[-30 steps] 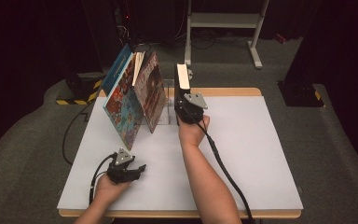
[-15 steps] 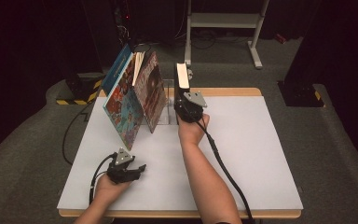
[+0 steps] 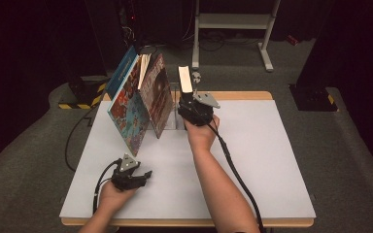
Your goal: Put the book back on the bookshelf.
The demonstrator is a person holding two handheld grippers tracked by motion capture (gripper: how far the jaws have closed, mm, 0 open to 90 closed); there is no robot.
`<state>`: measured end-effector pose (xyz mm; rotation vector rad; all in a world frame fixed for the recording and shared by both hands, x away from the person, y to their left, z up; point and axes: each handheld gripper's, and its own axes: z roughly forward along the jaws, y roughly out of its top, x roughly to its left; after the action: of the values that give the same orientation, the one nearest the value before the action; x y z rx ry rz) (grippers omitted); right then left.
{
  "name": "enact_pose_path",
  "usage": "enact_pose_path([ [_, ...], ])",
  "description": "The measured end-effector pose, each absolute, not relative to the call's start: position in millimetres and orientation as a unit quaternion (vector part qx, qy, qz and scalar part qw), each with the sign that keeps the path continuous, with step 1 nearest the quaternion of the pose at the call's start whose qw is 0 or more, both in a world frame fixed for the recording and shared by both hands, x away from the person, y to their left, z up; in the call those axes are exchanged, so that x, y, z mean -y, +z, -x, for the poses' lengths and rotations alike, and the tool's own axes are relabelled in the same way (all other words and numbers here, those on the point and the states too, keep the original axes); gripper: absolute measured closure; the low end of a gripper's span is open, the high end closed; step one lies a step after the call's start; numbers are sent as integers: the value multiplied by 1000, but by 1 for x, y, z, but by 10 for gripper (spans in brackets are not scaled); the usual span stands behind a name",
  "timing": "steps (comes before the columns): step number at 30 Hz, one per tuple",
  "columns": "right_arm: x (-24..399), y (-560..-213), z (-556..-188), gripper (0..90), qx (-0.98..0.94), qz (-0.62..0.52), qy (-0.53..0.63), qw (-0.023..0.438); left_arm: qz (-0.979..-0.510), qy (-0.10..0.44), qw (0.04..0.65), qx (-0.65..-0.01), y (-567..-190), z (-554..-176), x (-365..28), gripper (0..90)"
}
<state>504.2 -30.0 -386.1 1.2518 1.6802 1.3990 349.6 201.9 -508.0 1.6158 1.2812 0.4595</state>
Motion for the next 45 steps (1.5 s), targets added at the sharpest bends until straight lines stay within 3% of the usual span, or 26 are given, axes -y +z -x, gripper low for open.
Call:
enact_pose_path([
  [8, 43, -380, -496, 160, -648, -458, 533, 293, -665, 194, 490, -528, -508, -349, -201, 357],
  [15, 60, -390, -476, 136, -670, -442, 529, 276, -659, 196, 494, -532, -509, -350, -200, 354],
  [21, 84, -414, -454, 120, -709, -425, 506, 245, -656, 203, 482, -544, -509, -352, -200, 270],
  [25, 112, -435, -435, 120, -720, -430, 492, 234, -653, 206, 479, -550, -509, -352, -200, 258],
  [30, 163, -455, -406, 120, -724, -445, 463, 251, -657, 220, 466, -551, -509, -353, -205, 148],
  [34, 214, -467, -382, 124, -721, -470, 435, 263, -651, 239, 455, -559, -509, -355, -228, 114],
  [37, 248, -478, -366, 123, -728, -495, 393, 266, -641, 223, 447, -583, -508, -358, -249, 106],
  [43, 272, -490, -351, 151, -716, -533, 360, 273, -625, 226, 452, -595, -511, -359, -260, 85],
  [45, 272, -492, -360, 141, -744, -526, 345, 226, -624, 228, 451, -595, -511, -359, -260, 85],
])
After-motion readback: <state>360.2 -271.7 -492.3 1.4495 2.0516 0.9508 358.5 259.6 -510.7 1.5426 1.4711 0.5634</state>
